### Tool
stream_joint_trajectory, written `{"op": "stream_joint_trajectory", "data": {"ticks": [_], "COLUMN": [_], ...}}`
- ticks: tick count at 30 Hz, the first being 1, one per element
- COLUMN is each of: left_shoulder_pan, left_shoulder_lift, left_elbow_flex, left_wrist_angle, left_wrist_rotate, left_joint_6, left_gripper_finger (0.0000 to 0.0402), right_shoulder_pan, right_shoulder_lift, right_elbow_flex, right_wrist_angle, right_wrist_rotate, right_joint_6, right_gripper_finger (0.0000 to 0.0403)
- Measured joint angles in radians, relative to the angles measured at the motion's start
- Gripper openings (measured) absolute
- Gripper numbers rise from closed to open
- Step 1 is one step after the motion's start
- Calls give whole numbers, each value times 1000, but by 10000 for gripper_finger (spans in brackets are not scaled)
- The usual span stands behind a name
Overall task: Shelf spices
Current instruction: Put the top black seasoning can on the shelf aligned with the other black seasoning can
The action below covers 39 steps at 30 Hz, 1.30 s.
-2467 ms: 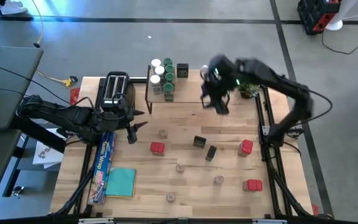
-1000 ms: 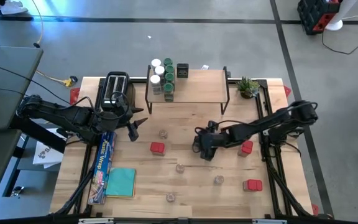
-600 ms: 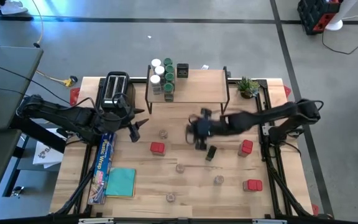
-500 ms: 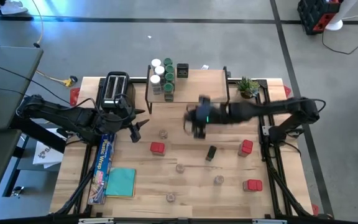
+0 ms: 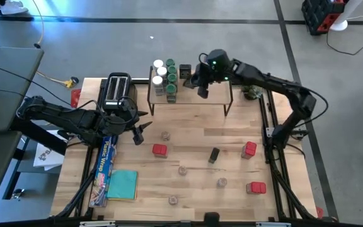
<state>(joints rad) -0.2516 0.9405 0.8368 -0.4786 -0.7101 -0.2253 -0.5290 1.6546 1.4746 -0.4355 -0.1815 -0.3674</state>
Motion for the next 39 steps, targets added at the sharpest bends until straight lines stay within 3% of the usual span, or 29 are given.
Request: {"op": "stream_joint_trajectory", "data": {"ticks": [7,16,25,33,39], "left_shoulder_pan": [0,0,0,0,-6], "left_shoulder_lift": [0,0,0,-1,-1], "left_elbow_flex": [0,0,0,0,0], "left_wrist_angle": [6,6,6,5,5], "left_wrist_rotate": [0,0,0,15,25], "left_joint_6": [-6,-7,-8,-8,-8], "left_gripper_finger": [197,197,197,197,197], "right_shoulder_pan": [-1,-1,-1,46,97], "right_shoulder_lift": [100,107,100,-14,-75], "right_elbow_flex": [37,37,52,100,-38], "right_wrist_angle": [2,34,72,-84,-162], "right_wrist_rotate": [68,67,68,72,107], "right_joint_6": [-56,-99,-135,-79,-18], "right_gripper_finger": [139,167,237,235,193]}}
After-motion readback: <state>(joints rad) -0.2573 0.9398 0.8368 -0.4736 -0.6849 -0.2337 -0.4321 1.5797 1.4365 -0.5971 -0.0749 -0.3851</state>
